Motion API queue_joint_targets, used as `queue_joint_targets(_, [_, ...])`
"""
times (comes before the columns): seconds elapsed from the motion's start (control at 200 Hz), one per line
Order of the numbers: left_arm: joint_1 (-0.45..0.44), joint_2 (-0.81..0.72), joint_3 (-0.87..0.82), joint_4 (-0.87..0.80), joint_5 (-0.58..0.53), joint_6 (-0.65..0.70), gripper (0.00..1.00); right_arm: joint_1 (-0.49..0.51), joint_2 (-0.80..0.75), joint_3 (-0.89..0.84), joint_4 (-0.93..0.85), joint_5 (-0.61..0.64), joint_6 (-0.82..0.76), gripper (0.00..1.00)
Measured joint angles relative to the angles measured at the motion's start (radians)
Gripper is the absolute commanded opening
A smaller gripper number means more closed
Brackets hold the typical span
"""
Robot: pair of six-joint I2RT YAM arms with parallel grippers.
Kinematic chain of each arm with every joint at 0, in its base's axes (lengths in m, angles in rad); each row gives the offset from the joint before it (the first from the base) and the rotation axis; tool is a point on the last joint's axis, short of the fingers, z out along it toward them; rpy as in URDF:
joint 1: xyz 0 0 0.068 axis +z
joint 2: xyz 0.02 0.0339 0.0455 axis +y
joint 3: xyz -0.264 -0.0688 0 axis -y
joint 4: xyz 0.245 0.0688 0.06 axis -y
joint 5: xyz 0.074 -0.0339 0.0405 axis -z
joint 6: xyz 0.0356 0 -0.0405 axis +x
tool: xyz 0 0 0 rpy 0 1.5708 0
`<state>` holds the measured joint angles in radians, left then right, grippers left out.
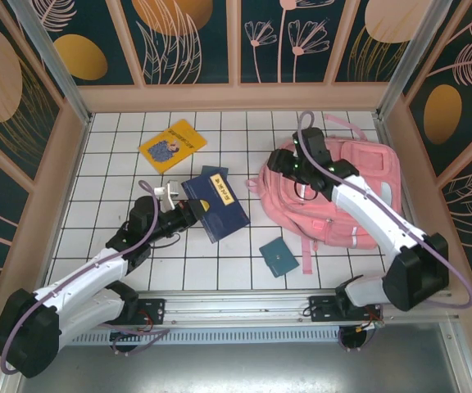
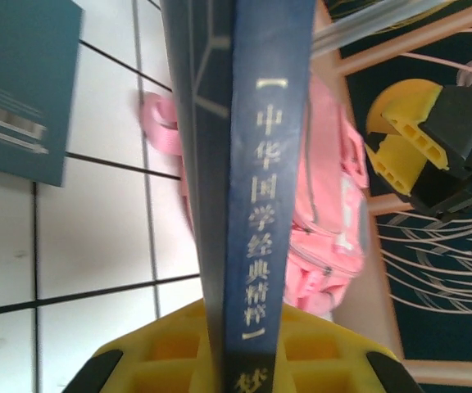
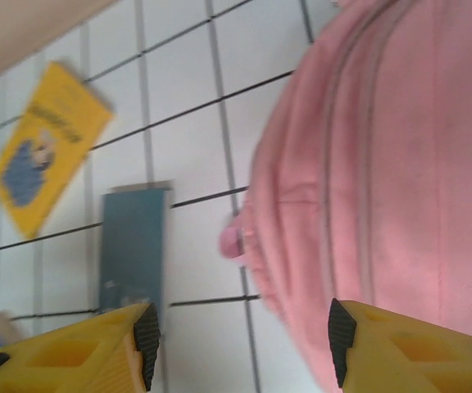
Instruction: Pack the student bag
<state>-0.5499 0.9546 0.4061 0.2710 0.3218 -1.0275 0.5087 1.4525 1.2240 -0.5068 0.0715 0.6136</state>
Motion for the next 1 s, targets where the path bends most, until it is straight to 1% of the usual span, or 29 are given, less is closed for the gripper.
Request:
queue_joint_targets(0.075, [0.0,0.001,0.013,-0.042,-0.026,0.025,0.0,0.018,0.097,0.053,-0.035,0.066,-0.005,0.57])
queue_joint_targets(0.2, [0.0,0.002,0.017,-0.084,-0.05,0.049,0.0,0.048,0.238,0.129,-0.085,0.137,-0.006,0.56])
queue_joint_targets(0.305, [0.0,0.004,0.017,-0.107,-0.058,0.065,0.0,0.068,0.332,0.196,-0.12,0.172,-0.007,0.54])
queue_joint_targets(0.46, [0.0,0.01,0.017,-0.118,-0.06,0.081,0.0,0.073,0.429,0.283,-0.142,0.192,-0.021,0.46])
queue_joint_targets(0.606, [0.0,0.02,0.017,-0.119,-0.058,0.086,0.0,0.074,0.496,0.341,-0.155,0.209,-0.041,0.36])
queue_joint_targets(0.716, [0.005,0.021,0.017,-0.118,-0.052,0.093,0.0,0.074,0.53,0.346,-0.159,0.228,-0.058,0.28])
queue_joint_targets(0.796, [0.008,0.021,0.017,-0.118,-0.043,0.1,0.0,0.074,0.538,0.346,-0.161,0.241,-0.061,0.14])
queue_joint_targets(0.851, [0.008,0.022,0.017,-0.118,-0.042,0.104,0.0,0.074,0.538,0.346,-0.162,0.246,-0.074,0.0])
queue_joint_targets(1.001, [0.008,0.027,0.025,-0.119,-0.039,0.111,0.0,0.069,0.525,0.344,-0.16,0.241,-0.087,0.0])
